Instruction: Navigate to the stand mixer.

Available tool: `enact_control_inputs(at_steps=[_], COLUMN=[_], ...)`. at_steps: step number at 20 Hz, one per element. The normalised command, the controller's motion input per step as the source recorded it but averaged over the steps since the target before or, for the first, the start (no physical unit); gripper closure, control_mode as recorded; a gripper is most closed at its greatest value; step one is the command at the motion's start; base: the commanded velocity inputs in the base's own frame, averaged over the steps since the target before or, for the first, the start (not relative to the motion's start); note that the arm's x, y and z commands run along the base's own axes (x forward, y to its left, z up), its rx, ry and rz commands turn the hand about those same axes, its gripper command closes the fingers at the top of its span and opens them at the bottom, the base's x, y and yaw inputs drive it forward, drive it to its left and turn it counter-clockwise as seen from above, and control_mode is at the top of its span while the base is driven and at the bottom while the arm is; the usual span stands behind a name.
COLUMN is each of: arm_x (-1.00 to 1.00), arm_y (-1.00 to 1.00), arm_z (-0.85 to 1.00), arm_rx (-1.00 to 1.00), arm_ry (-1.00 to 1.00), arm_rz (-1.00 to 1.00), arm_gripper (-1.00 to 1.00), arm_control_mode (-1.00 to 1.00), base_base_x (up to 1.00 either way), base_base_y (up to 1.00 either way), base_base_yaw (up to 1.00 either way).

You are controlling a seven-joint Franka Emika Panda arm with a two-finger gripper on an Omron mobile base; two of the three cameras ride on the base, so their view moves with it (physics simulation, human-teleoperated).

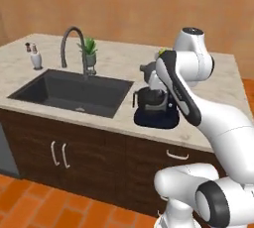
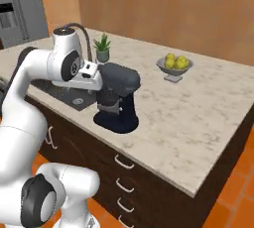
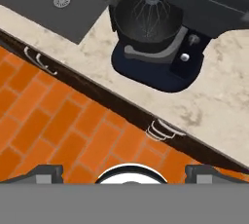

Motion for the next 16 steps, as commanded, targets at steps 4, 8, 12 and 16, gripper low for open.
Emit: enact_control_inputs(at_steps=[4,8,12,16], arm_x=[0.00,0.00,0.00,0.00], arm_y=[0.00,0.00,0.00,0.00], arm_z=[0.00,0.00,0.00,0.00], arm_rx=[0.00,0.00,0.00,0.00], arm_ry=[0.00,0.00,0.00,0.00], arm_rz=[0.00,0.00,0.00,0.00], arm_gripper=[-1.00,-1.00,-1.00,-1.00], arm_control_mode=[1.00,1.00,1.00,1.00], base_base_x=[0.53,0.49,0.61,0.65], base_base_y=[0.58,0.56,0.53,0.39], base_base_yaw=[-0.70,-0.68,-0.60,-0.39])
